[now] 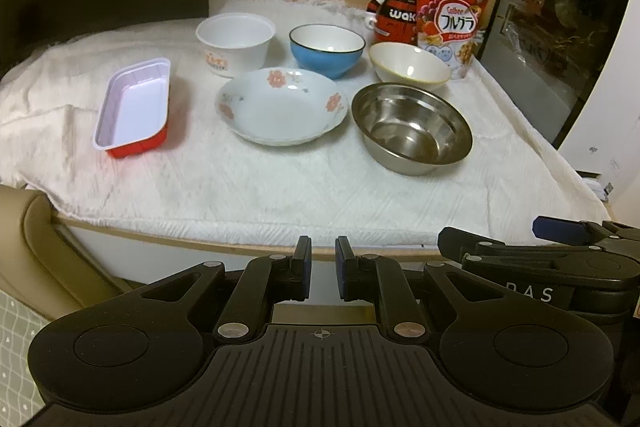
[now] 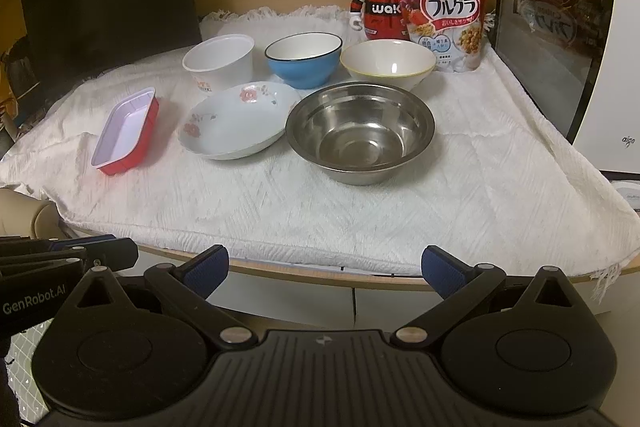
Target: Organize plates and bowls
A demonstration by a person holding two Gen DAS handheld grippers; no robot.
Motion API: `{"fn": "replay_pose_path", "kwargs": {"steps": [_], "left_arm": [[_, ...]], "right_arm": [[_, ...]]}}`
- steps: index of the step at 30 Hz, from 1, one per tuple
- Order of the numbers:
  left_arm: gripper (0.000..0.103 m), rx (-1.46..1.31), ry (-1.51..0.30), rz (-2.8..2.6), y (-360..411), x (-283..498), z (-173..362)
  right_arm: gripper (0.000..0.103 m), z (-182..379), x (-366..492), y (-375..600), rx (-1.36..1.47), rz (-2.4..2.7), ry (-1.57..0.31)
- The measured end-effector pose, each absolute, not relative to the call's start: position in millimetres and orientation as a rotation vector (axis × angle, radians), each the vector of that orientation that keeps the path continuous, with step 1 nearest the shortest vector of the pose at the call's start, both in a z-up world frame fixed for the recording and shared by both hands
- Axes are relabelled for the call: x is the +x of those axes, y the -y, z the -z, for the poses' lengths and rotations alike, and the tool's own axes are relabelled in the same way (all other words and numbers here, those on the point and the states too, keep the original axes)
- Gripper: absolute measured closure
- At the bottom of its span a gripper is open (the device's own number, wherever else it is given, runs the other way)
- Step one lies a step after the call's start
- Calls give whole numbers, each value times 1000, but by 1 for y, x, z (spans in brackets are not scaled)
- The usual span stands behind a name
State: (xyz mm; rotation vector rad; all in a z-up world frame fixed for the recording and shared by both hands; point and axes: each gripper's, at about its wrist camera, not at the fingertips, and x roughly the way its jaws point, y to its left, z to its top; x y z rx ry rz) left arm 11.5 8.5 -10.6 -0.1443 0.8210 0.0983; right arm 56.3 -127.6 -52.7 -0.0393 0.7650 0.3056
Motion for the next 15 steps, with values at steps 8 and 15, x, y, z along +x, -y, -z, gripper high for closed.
{"fn": "replay_pose_path", "kwargs": {"steps": [8,15], "left_arm": [[88,-147,-828,-102,-10,14,12],[88,-150,-832,-106,-11,15,13]], "right_arm": [[1,54,59,127,-36,-308,-775],[1,55,60,126,-39,-308,-778]]}}
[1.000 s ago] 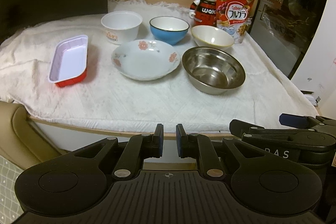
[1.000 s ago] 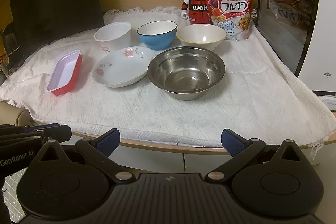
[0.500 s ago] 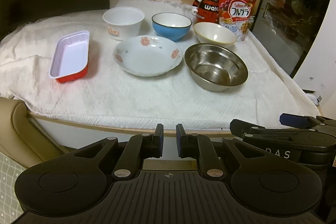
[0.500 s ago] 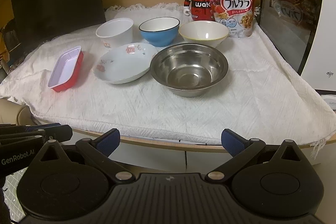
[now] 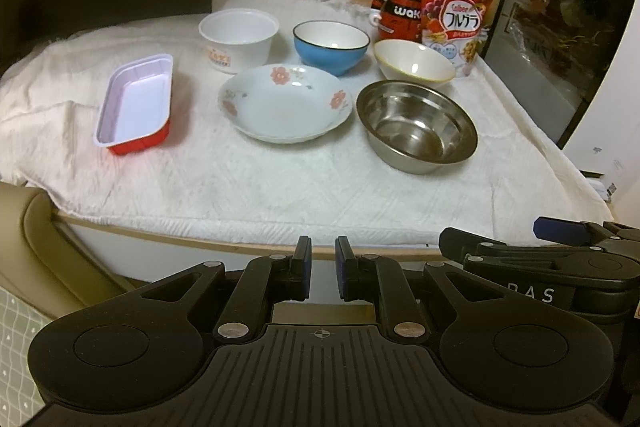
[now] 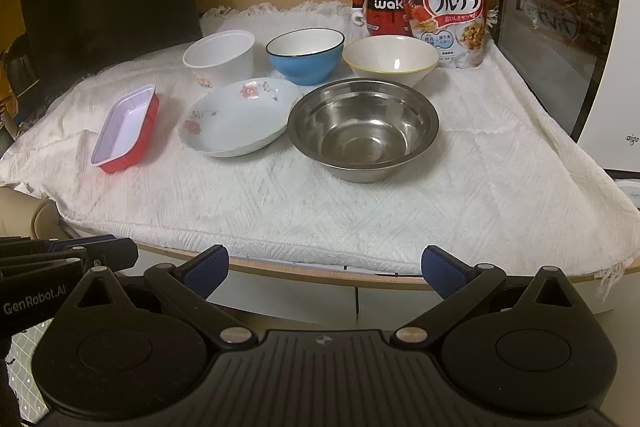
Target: Organize plates and bowls
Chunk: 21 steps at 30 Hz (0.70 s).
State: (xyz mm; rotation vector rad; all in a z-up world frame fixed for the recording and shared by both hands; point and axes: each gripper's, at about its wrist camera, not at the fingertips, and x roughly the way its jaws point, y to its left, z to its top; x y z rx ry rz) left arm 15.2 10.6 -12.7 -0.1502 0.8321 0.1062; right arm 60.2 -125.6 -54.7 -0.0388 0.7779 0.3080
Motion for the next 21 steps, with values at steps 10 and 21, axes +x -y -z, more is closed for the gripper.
{"fn": "replay_pose_path", "kwargs": {"steps": [10,21], "left_arm": [[88,-157,-839,-109,-14,18,14],[88,-185,-860,-87,-28,29,19]], "right_arm": [[1,55,61,125,-40,-309,-779],[1,56,72,116,-44,-309,-790]]}}
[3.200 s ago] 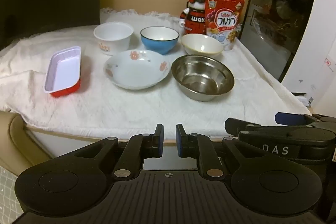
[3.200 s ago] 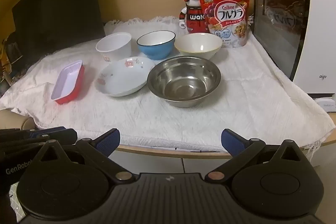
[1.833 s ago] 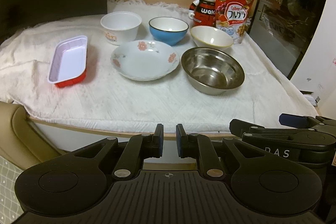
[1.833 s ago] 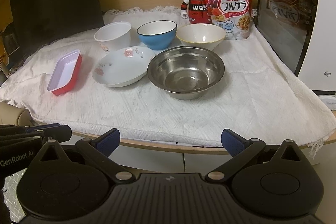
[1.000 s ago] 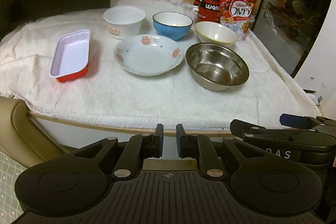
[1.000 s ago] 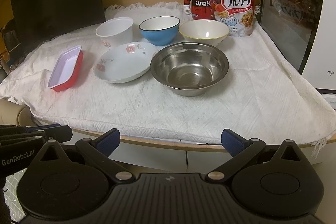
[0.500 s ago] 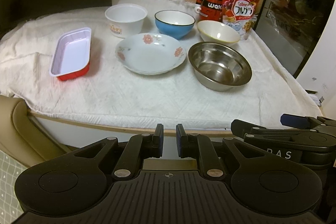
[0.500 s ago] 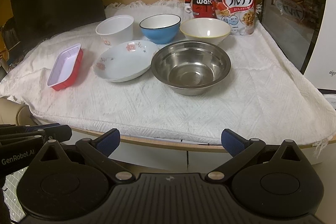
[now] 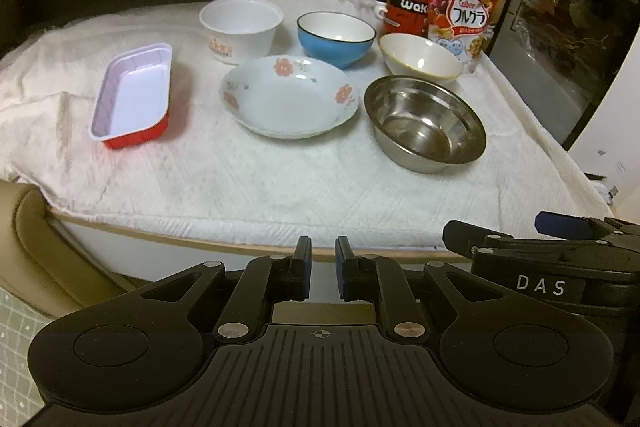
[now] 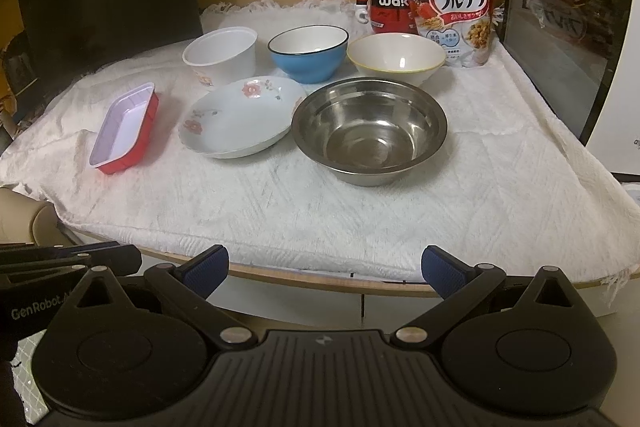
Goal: Organize plates and bowls
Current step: 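Move the left gripper toward the rim of the large steel bowl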
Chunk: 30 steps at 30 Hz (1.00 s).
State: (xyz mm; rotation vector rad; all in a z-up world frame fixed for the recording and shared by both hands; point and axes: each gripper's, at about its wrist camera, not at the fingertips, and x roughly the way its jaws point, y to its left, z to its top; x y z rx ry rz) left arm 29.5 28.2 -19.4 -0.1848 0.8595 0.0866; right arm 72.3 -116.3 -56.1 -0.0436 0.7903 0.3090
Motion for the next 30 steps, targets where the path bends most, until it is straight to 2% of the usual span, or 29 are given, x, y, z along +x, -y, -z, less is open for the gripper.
{"fn": "replay_pose_path", "kwargs": {"steps": [9,22,26,30], "left_arm": [[87,-498,-866,54,-93,79,28],[87,-431,-879,186,-179,151,32],[87,-431,-915,289,-174,177,39],[87,-485,-950,353,-152,204,46]], "right_arm": [[1,43,97,109,-35,-303,-715],[1,46,150,64,150,-222,-749],[1,46,153,53,150,-183,-721],[1,58,167,54,51,-100,-817]]}}
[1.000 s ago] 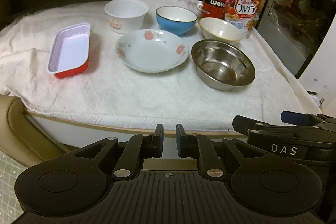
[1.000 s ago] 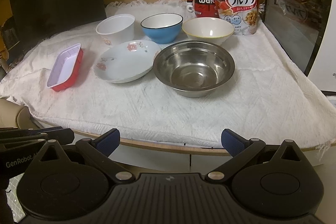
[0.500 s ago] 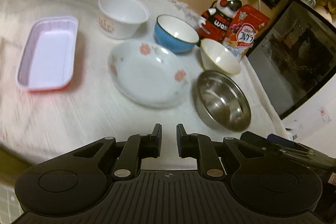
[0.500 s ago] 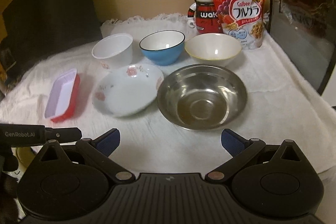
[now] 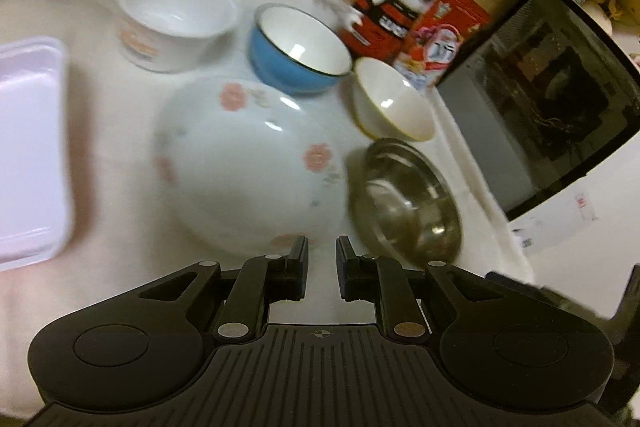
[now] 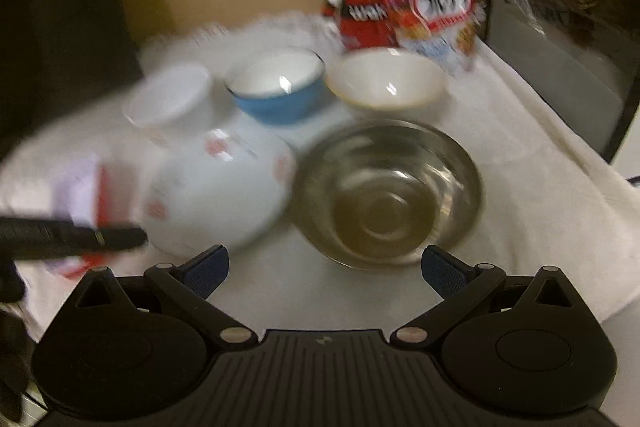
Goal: Organize plates and bowls
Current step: 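Move the left gripper toward the rim of the large steel bowl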
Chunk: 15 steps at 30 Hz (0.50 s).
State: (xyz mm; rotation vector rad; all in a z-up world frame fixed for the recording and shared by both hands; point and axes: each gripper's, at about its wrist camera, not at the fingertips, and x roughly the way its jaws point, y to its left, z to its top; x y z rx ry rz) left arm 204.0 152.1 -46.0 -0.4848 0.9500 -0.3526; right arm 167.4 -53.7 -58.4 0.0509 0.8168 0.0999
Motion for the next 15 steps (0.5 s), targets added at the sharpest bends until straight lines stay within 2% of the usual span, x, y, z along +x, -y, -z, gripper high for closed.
{"fn": "replay_pose_path", "kwargs": {"steps": [7,15], "left_arm": [[87,-451,-953,335,-100,250,50],[87,-345,-992,208,-51,284,62]], "right_arm": [[1,64,206,103,81,-35,-823],[1,84,263,148,-13,-114,-828]]}}
